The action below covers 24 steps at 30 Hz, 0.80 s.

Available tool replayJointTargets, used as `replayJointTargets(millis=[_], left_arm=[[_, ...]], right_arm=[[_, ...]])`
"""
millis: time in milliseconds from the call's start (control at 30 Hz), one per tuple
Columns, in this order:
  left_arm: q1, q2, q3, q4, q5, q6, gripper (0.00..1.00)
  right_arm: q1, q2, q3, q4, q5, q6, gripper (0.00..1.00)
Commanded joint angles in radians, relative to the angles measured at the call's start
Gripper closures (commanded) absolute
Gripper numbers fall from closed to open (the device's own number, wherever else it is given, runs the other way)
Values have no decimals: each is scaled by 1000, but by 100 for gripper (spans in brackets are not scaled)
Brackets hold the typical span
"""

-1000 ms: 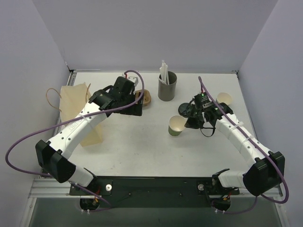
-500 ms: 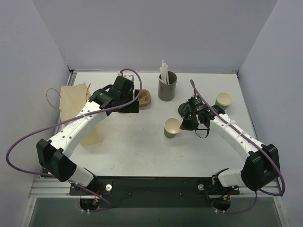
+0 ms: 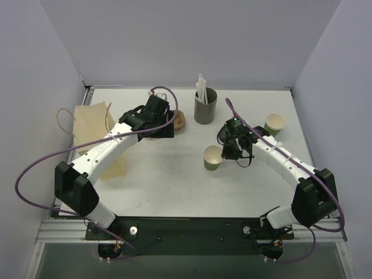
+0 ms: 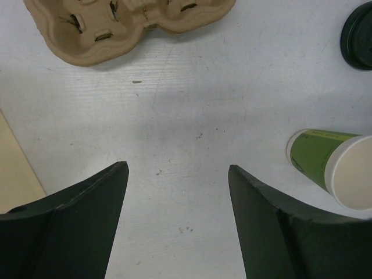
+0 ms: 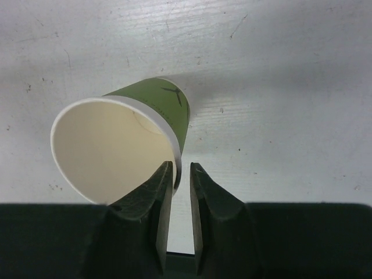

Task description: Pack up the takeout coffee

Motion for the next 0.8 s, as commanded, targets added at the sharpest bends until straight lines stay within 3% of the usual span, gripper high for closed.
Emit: replayJointTargets(millis=[0, 167, 333, 467, 567, 767], left_arm=[[10, 71, 56, 76, -31, -18, 20], [12, 182, 157, 39, -35, -14, 20], [20, 220, 214, 24, -51, -6, 20], [27, 237, 237, 19, -22, 9, 20], [26, 229, 234, 18, 17, 23, 21], [24, 148, 139, 24, 89, 40, 21]], right_arm=[[-1, 25, 53, -73, -2, -56, 82], [-8, 16, 85, -89, -4, -69, 65], [-39, -11, 140, -116, -19, -66, 59], [-134, -33, 200, -126, -34, -71, 55], [-192, 39, 275, -126, -65, -92, 50], [-215, 293, 483, -134, 30, -195, 38]])
